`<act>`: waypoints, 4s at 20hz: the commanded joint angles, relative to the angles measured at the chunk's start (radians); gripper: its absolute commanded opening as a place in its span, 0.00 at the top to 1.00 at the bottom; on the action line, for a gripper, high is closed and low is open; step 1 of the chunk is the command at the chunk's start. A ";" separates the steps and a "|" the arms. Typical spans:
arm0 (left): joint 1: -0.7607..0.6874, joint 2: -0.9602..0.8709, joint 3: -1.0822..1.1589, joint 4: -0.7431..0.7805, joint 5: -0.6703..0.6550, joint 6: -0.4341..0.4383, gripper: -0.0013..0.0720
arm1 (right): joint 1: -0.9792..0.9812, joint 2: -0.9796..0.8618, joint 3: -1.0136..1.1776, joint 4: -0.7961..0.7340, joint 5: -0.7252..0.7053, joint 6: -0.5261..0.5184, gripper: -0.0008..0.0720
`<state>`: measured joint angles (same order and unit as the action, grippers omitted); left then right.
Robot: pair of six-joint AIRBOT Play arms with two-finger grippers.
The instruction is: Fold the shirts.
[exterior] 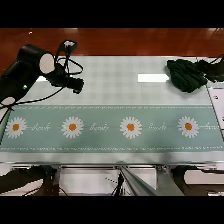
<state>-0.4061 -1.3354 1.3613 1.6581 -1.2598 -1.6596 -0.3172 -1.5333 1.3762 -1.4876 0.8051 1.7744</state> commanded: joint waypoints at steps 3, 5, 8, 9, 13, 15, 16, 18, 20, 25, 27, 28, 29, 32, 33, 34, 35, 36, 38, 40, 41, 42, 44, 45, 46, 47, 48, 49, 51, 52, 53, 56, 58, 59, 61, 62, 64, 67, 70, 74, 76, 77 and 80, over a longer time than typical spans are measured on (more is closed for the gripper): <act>0.001 0.000 0.000 -0.001 0.001 0.000 0.03 | -0.037 -0.147 0.008 0.090 -0.031 0.016 0.15; 0.001 0.000 0.000 -0.001 0.001 0.000 0.04 | -0.024 -0.197 0.008 0.122 -0.042 0.011 0.15; 0.001 0.000 0.000 -0.001 0.001 0.001 0.03 | 0.018 -0.250 0.008 0.127 -0.087 0.011 0.31; 0.001 0.000 0.000 -0.001 0.001 0.001 0.04 | 0.029 -0.253 0.008 0.124 -0.106 0.009 0.58; 0.001 0.002 0.014 -0.001 -0.034 0.001 0.04 | 0.033 -0.146 0.008 0.147 -0.137 -0.060 0.96; 0.001 0.002 0.059 -0.001 -0.075 0.001 0.04 | 0.034 -0.019 0.008 0.167 -0.140 -0.143 0.96; 0.001 0.002 0.094 -0.001 -0.097 0.001 0.04 | 0.034 0.058 0.008 0.205 -0.140 -0.193 0.96; 0.000 0.005 0.190 -0.001 -0.143 0.001 0.04 | 0.034 0.215 0.008 0.315 -0.139 -0.286 0.96; 0.000 0.018 0.312 -0.001 -0.190 0.001 0.04 | 0.034 0.371 0.008 0.451 -0.140 -0.359 0.96; 0.000 0.111 0.627 -0.001 -0.243 0.001 0.04 | 0.034 0.688 0.008 0.724 -0.123 -0.492 0.96; 0.000 0.169 0.710 -0.001 -0.241 0.001 0.04 | 0.034 0.781 0.008 0.763 -0.113 -0.498 0.96; 0.001 0.204 0.726 -0.001 -0.238 0.001 0.04 | 0.034 0.820 0.008 0.787 -0.113 -0.498 0.96; 0.001 0.246 0.725 -0.001 -0.233 0.001 0.04 | 0.034 0.849 0.011 0.809 -0.112 -0.497 0.96; 0.001 0.343 0.724 -0.001 -0.234 0.001 0.04 | 0.034 0.875 0.067 0.880 -0.056 -0.497 0.96; 0.001 0.368 0.724 -0.001 -0.234 0.000 0.04 | 0.034 0.867 0.090 0.888 -0.024 -0.497 0.96; 0.001 0.387 0.724 -0.001 -0.234 0.000 0.04 | 0.034 0.858 0.102 0.893 0.011 -0.496 0.96; 0.001 0.400 0.724 -0.001 -0.234 0.000 0.04 | 0.034 0.850 0.103 0.904 0.046 -0.495 0.96; 0.001 0.409 0.724 -0.001 -0.235 -0.003 0.04 | 0.034 0.835 0.103 0.910 0.093 -0.494 0.96; 0.000 0.412 0.724 -0.001 -0.238 -0.003 0.04 | 0.034 0.797 0.103 0.910 0.185 -0.492 0.96; 0.000 0.412 0.708 -0.002 -0.242 -0.004 0.04 | 0.062 0.756 0.103 0.903 0.248 -0.489 0.96; 0.000 0.411 0.695 -0.002 -0.244 -0.015 0.04 | 0.112 0.734 0.103 0.890 0.249 -0.489 0.96; 0.001 0.411 0.681 -0.005 -0.243 -0.032 0.04 | 0.178 0.710 0.103 0.870 0.238 -0.489 0.96; 0.000 0.409 0.659 -0.010 -0.243 -0.033 0.04 | 0.361 0.646 0.103 0.774 0.199 -0.461 0.96; 0.001 0.409 0.651 -0.010 -0.243 -0.033 0.04 | 0.470 0.602 0.103 0.707 0.173 -0.434 0.96; 0.001 0.409 0.647 -0.010 -0.244 -0.033 0.04 | 0.572 0.555 0.103 0.645 0.149 -0.410 0.96; 0.001 0.409 0.647 -0.010 -0.245 -0.033 0.04 | 0.671 0.502 0.103 0.595 0.124 -0.386 0.96; 0.001 0.409 0.647 -0.009 -0.245 -0.033 0.04 | 0.772 0.438 0.103 0.563 0.097 -0.370 0.96; 0.001 0.409 0.647 -0.009 -0.245 -0.033 0.04 | 0.865 0.371 0.103 0.557 0.072 -0.363 0.96; 0.001 0.409 0.646 -0.009 -0.245 -0.033 0.04 | 1.027 0.237 0.103 0.558 0.023 -0.347 0.96; 0.001 0.409 0.645 -0.008 -0.245 -0.032 0.03 | 1.095 0.174 0.103 0.558 0.005 -0.343 0.96; 0.001 0.409 0.643 -0.008 -0.246 -0.032 0.04 | 1.155 0.115 0.103 0.557 -0.010 -0.343 0.96; 0.001 0.409 0.625 -0.004 -0.278 -0.032 0.04 | 1.218 0.009 0.103 0.556 -0.039 -0.346 0.66; 0.001 0.409 0.598 0.001 -0.318 -0.032 0.04 | 1.171 0.018 0.104 0.537 -0.043 -0.346 0.31; 0.001 0.409 0.579 0.003 -0.329 -0.032 0.04 | 1.120 0.045 0.104 0.535 -0.040 -0.346 0.30; 0.001 0.409 0.521 0.002 -0.333 -0.033 0.04 | 0.984 0.131 0.104 0.533 -0.009 -0.347 0.30; 0.001 0.409 0.479 0.001 -0.333 -0.034 0.03 | 0.898 0.187 0.104 0.512 0.033 -0.346 0.30; 0.001 0.410 0.369 -0.008 -0.333 -0.072 0.03 | 0.723 0.301 0.104 0.378 0.157 -0.345 0.30; 0.001 0.418 0.139 -0.100 -0.310 -0.081 0.03 | 0.472 0.426 0.104 0.031 0.406 -0.341 0.31; 0.001 0.459 -0.163 -0.233 -0.215 -0.082 0.03 | 0.211 0.457 0.099 -0.115 0.586 -0.397 0.31; 0.003 0.538 -0.527 -0.357 -0.109 -0.092 0.03 | -0.095 0.458 -0.009 0.228 0.522 -0.420 0.31; 0.017 0.589 -0.640 -0.357 -0.086 -0.101 0.03 | -0.145 0.458 -0.097 0.322 0.497 -0.448 0.31; 0.051 0.618 -0.676 -0.356 -0.082 -0.100 0.03 | -0.145 0.458 -0.139 0.328 0.491 -0.465 0.31; 0.246 0.679 -0.705 -0.312 -0.082 -0.049 0.03 | -0.141 0.458 -0.274 0.352 0.466 -0.501 0.31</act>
<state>-0.2901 -0.7139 0.7357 1.3334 -1.3602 -1.7504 -0.4225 -1.0779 1.2137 -1.2049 1.2907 1.3167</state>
